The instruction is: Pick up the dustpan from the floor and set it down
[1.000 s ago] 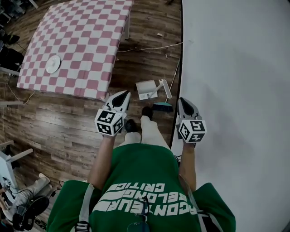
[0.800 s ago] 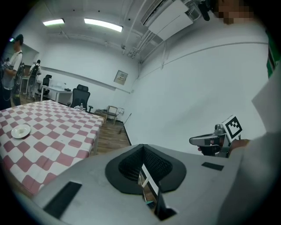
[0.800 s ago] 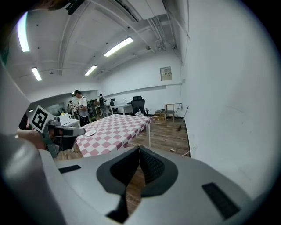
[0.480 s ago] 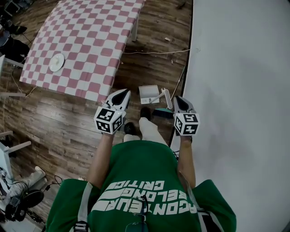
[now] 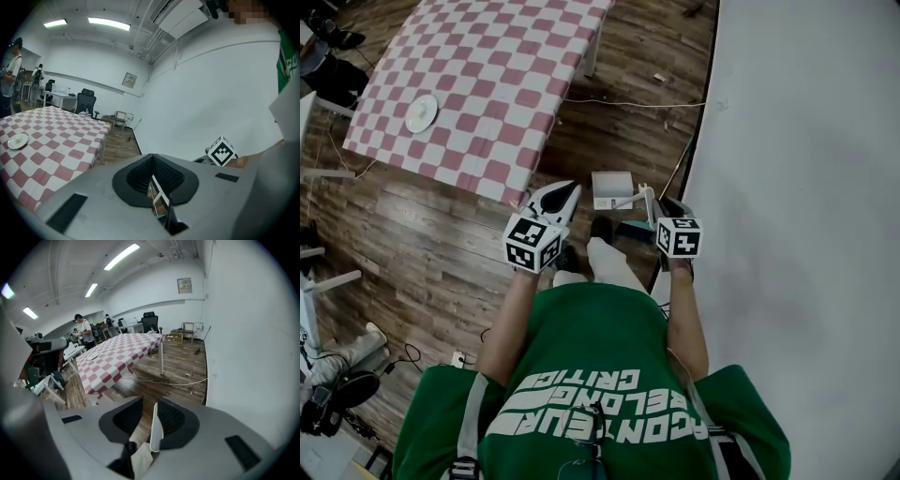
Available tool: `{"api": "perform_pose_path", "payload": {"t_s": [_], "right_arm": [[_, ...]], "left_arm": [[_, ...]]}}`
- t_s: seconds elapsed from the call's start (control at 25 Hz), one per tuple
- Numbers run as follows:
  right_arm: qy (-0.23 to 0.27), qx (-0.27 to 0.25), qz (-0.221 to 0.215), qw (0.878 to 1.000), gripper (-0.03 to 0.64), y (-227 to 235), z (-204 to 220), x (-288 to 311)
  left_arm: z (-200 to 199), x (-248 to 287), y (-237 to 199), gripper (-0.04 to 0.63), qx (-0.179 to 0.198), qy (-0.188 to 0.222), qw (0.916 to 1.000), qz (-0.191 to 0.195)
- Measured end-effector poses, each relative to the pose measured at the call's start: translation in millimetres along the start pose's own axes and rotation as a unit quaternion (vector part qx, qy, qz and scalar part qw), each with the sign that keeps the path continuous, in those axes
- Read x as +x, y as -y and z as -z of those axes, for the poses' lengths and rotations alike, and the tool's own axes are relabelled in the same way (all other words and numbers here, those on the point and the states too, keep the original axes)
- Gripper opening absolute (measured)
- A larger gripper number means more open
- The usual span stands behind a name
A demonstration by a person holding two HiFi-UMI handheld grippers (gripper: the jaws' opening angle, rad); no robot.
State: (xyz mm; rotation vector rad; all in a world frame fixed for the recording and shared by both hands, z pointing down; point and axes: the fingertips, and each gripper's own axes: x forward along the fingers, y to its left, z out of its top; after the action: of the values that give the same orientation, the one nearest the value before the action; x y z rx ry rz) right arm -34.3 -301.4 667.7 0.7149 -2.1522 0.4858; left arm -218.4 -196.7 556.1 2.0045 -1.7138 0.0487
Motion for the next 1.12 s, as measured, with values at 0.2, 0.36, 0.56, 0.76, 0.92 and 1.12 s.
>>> {"api": "perform_pose_path", "payload": {"t_s": [0.2, 0.36, 0.56, 0.76, 0.92, 1.12], "right_arm": [[-0.063, -0.017, -0.006, 0.998, 0.155, 8.8, 23.5, 44.1], [-0.114, -0.015, -0.004, 0.993, 0.213, 14.9, 39.1, 76.3], [-0.173, -0.014, 0.001, 0.985, 0.224, 20.7, 50.4, 111.4], [-0.229, -0.012, 0.004, 0.973, 0.224, 25.9, 67.7, 146.1], [-0.278, 0.007, 0.007, 0.960, 0.224, 29.6, 94.9, 161.3], [-0.291, 0.010, 0.006, 0.957, 0.222, 29.2, 92.1, 167.6]], "left_arm": [[11.1, 4.4, 0.6, 0.003, -0.005, -0.016, 0.9999, -0.002], [15.1, 7.3, -2.7, 0.003, -0.010, -0.024, 0.9996, -0.007], [17.7, 13.5, -6.1, 0.003, -0.013, -0.036, 0.9992, -0.008], [18.3, 18.1, -10.6, 0.003, -0.015, -0.039, 0.9991, -0.012], [15.6, 17.2, -15.2, 0.003, -0.018, -0.038, 0.9989, -0.020], [13.6, 15.6, -25.0, 0.003, -0.027, -0.036, 0.9984, -0.034]]}}
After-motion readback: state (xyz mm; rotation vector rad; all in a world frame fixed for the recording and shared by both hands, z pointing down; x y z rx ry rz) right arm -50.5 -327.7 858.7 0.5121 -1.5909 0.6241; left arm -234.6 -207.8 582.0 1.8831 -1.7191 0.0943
